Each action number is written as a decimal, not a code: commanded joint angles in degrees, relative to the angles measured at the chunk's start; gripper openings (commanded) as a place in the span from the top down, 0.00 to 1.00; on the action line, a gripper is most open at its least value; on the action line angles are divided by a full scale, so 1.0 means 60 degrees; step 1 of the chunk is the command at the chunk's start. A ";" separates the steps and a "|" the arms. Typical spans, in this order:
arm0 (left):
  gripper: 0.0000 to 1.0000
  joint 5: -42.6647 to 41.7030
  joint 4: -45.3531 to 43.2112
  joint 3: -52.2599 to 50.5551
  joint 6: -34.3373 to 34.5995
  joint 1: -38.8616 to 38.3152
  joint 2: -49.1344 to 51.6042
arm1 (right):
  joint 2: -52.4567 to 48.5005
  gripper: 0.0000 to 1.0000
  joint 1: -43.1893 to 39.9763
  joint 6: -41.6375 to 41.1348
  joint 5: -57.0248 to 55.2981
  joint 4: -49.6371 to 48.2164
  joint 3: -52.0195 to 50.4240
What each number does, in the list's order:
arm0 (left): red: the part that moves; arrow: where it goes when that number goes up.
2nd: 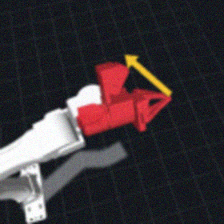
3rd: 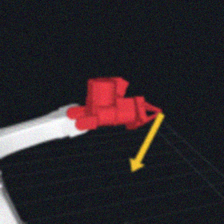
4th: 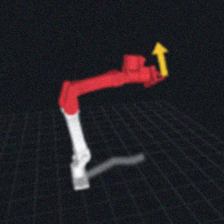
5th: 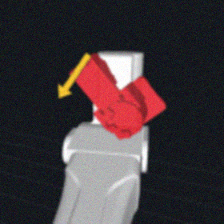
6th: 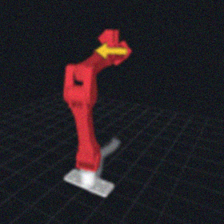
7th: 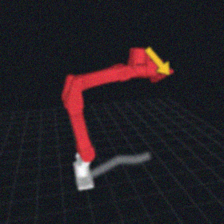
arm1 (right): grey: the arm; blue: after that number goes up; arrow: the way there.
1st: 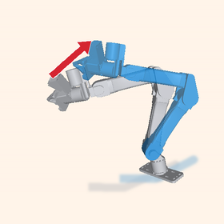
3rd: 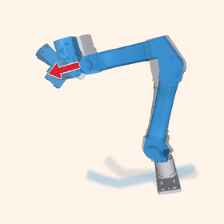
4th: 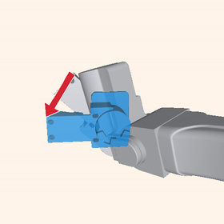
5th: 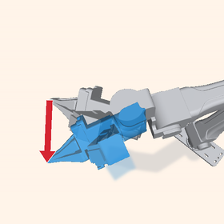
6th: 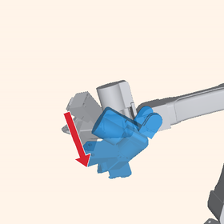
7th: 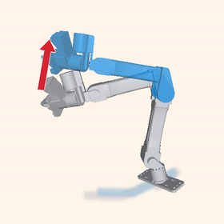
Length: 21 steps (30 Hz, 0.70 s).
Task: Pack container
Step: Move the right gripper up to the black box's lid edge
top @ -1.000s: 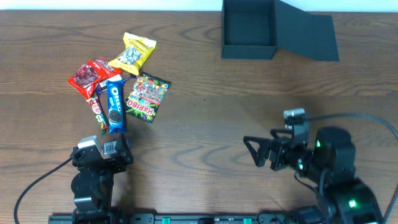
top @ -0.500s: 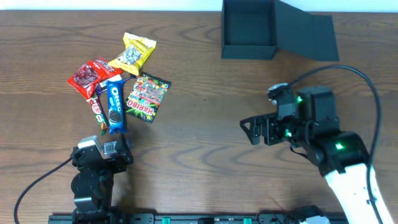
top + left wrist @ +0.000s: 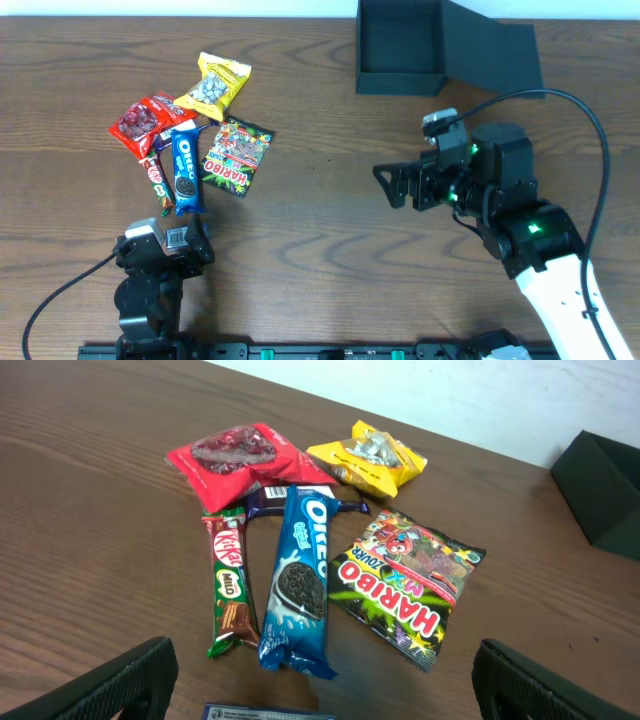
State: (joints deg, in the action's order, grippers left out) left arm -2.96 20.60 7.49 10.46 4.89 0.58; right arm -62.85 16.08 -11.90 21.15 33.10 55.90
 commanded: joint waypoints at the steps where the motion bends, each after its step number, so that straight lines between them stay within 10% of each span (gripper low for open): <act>1: 0.05 0.0095 0.0058 -0.0204 -0.0135 0.0058 -0.0055 | -0.0109 0.01 0.0084 -0.1049 -0.0193 -0.0386 0.0186; 10: 0.05 0.0095 0.0058 -0.0204 -0.0135 0.0058 -0.0055 | -0.2342 0.08 0.0087 -0.4768 -0.1020 -0.1071 0.1388; 21: 0.05 0.0095 0.0058 -0.0204 -0.0135 0.0058 -0.0055 | -0.7533 0.14 -0.0011 -0.8790 -0.1938 0.2437 0.7639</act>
State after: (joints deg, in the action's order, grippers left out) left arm -2.96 20.56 7.46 10.46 4.89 0.56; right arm -102.69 16.08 -54.50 11.27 46.02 95.72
